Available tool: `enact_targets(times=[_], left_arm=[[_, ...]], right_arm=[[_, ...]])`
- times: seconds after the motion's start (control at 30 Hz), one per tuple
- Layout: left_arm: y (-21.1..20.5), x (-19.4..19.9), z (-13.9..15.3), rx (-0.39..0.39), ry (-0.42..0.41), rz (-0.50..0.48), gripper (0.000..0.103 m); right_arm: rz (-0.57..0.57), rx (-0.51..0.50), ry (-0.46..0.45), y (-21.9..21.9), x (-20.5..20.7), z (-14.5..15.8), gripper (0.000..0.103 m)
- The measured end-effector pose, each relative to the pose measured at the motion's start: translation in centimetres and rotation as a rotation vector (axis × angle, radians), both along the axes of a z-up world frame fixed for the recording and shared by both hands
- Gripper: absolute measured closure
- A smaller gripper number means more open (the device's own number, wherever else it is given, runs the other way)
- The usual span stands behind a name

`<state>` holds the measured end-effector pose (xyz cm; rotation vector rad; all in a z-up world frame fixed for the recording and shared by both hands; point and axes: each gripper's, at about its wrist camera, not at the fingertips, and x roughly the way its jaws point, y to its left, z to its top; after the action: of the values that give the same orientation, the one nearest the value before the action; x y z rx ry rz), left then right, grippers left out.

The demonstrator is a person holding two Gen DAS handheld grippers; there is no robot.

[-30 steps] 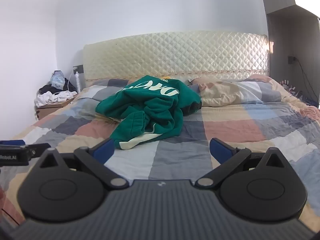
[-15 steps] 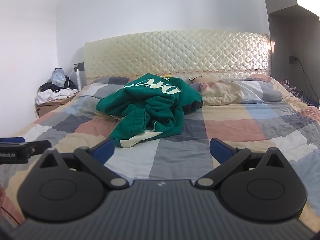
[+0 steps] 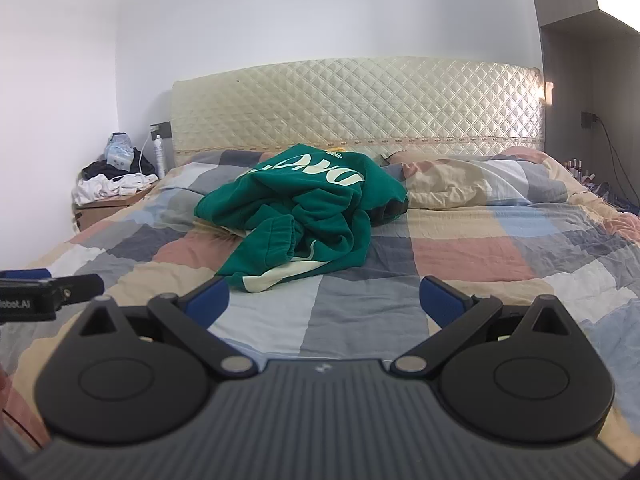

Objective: Fold large clothes

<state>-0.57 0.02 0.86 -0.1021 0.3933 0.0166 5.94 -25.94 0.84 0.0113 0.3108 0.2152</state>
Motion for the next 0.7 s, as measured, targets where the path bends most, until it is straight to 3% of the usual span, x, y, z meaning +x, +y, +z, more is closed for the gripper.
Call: enact_targets(times=[0.7], left_arm=[[-0.11, -0.15, 0.14, 0.000, -0.003, -0.001, 0.000]], right_arm=[[-0.014, 0.009, 0.018, -0.18, -0.05, -0.28, 0.000]])
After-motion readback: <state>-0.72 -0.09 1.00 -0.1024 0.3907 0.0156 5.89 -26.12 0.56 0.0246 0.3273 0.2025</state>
